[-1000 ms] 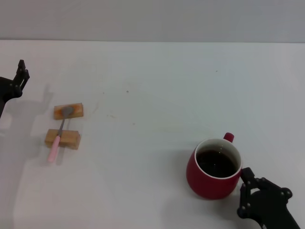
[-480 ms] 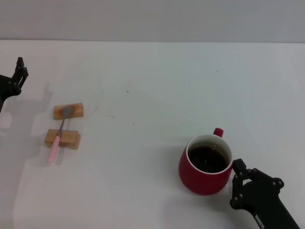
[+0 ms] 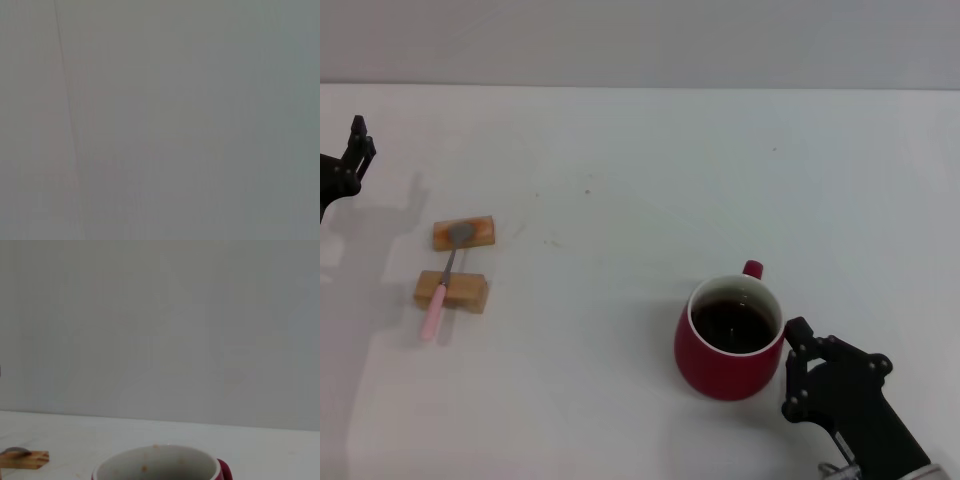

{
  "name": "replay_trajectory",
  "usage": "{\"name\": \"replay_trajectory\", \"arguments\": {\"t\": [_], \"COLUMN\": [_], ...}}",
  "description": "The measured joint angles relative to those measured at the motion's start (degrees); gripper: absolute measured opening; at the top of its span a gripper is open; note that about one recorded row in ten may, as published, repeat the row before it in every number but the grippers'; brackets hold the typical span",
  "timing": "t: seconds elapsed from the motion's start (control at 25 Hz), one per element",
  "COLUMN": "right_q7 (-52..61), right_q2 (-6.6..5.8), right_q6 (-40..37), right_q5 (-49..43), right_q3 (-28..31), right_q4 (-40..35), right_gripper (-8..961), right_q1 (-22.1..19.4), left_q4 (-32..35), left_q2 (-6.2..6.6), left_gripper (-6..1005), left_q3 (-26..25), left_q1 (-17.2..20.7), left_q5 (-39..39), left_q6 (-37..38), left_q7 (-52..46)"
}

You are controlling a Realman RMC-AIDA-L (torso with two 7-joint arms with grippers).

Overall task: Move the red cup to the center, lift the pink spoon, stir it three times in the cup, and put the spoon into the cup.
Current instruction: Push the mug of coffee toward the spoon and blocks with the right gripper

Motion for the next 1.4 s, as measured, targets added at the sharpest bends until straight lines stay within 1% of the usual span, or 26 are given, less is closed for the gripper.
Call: {"name": "replay_trajectory", "arguments": {"t": [0.44, 0.68, 1.08, 1.4], "right_q7": [1.4, 1.4, 1.4, 1.4], "right_q2": [0.0, -0.01, -0.01, 0.0], "right_q6": [1.7, 2.8, 1.7, 2.0], "right_q5": [0.0, 0.0, 0.0, -0.6], "right_q3": [0.9, 1.6, 2.2, 2.5], "right_q4": [-0.4, -0.5, 0.4, 1.1], "right_gripper": [-1, -1, -1, -1], "right_q1": [2.2, 2.9, 1.0, 1.1], "left_q4": [-0.7, -0.8, -0.8, -0.8], "left_q2": [0.04, 0.11, 0.1, 0.1], "left_gripper": [798, 798, 797, 797], "left_q3": [-0.3, -1.6, -1.6, -1.6], "left_q1": [-0.4, -0.7, -1.1, -1.1], "left_q5": [-0.2, 0.0, 0.2, 0.2], "left_q6": [0.2, 0.2, 0.2, 0.2], "left_q7": [0.0, 0.0, 0.0, 0.0]}}
